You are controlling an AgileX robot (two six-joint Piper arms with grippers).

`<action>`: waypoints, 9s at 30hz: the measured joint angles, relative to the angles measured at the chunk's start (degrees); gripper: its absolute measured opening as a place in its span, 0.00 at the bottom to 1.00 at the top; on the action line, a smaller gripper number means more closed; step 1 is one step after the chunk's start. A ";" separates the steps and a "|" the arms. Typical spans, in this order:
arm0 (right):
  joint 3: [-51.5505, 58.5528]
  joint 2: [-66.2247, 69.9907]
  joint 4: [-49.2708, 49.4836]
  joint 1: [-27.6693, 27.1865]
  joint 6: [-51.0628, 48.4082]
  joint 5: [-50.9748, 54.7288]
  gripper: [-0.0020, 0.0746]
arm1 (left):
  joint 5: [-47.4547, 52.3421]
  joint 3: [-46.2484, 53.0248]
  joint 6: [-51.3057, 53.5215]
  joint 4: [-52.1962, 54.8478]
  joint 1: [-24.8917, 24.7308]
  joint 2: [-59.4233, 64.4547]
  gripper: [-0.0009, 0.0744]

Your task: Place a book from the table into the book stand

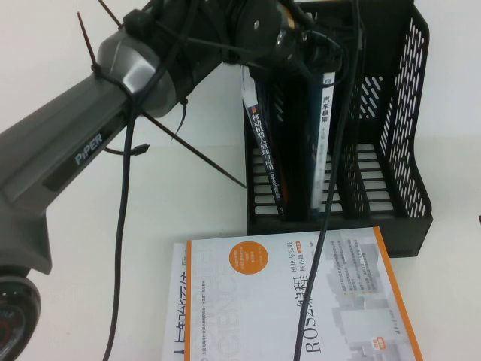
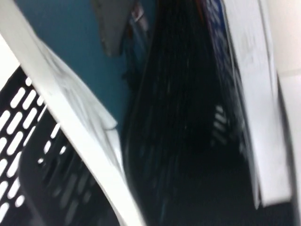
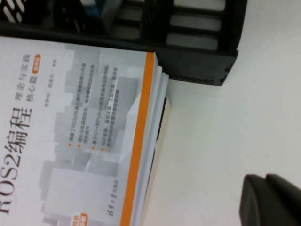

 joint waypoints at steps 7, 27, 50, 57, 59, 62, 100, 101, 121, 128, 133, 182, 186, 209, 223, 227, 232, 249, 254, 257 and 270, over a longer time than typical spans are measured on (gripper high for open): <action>0.10 -0.12 -0.01 0.00 -2.95 0.00 0.02 | 3.49 -4.03 5.64 1.26 0.00 -2.68 0.53; 18.81 -33.25 -4.57 0.00 -4.70 -12.41 0.02 | -2.23 25.27 9.75 10.37 0.00 -37.79 0.01; 36.70 -52.57 5.98 0.00 -4.70 -9.87 0.02 | -32.34 72.51 7.49 9.86 0.00 -52.30 0.01; 36.70 -52.57 5.98 0.00 -4.70 -9.87 0.02 | -32.47 72.51 7.49 9.86 0.00 -52.30 0.01; 36.70 -52.57 5.98 0.00 -4.70 -9.87 0.02 | -32.47 72.51 7.49 9.86 0.00 -52.30 0.01; 36.70 -52.57 5.98 0.00 -4.70 -9.87 0.02 | -32.47 72.51 7.49 9.86 0.00 -52.30 0.01; 36.70 -52.57 6.10 0.00 -4.70 -9.87 0.02 | -29.23 119.39 11.99 10.93 33.36 -113.66 0.01; 36.70 -52.57 6.10 0.00 -4.70 -9.87 0.02 | -28.73 119.39 11.99 10.93 33.36 -113.70 0.01; 36.70 -52.57 6.10 0.00 -4.70 -9.87 0.02 | -20.67 119.20 16.79 2.87 33.36 -113.70 0.01; 36.70 -52.57 6.10 0.00 -4.70 -9.87 0.02 | -20.67 119.16 18.87 0.90 34.36 -113.70 0.01; 36.70 -52.57 6.10 0.00 -4.70 -9.87 0.02 | -20.67 119.16 19.75 0.28 35.76 -113.79 0.01; 52.87 -69.14 -9.05 -12.55 -2.44 -31.51 0.02 | -20.49 119.07 27.29 -2.87 35.79 -113.79 0.01; 56.31 -69.73 -9.09 -17.05 0.20 -30.18 0.02 | -20.40 119.07 27.29 -2.87 35.89 -113.79 0.01; 56.24 -69.73 -9.33 -17.88 1.21 -26.15 0.02 | -20.29 119.03 27.29 -2.87 35.89 -113.79 0.01; 56.24 -69.73 -9.33 -18.15 1.30 -26.15 0.02 | -20.19 119.03 27.29 -2.87 35.89 -113.79 0.01; 56.24 -69.73 -9.33 -18.15 1.30 -26.15 0.02 | -20.19 119.03 27.29 -2.87 35.89 -113.79 0.01; 56.24 -69.73 -9.33 -18.15 1.30 -26.15 0.02 | -20.19 119.03 27.29 -2.87 35.89 -113.79 0.01; 56.24 -69.73 -9.33 -18.15 1.30 -26.15 0.02 | -20.09 119.03 27.29 -2.87 35.89 -113.79 0.01; 56.24 -69.73 -9.33 -18.15 1.30 -26.15 0.02 | -20.09 119.03 27.29 -2.87 35.89 -113.79 0.01; 56.24 -69.73 -9.33 -18.15 1.30 -26.15 0.02 | -20.09 119.03 27.29 -2.87 35.89 -113.79 0.01; 56.24 -69.73 -9.33 -18.15 1.30 -26.15 0.02 | -20.09 119.03 27.29 -2.87 35.89 -113.79 0.01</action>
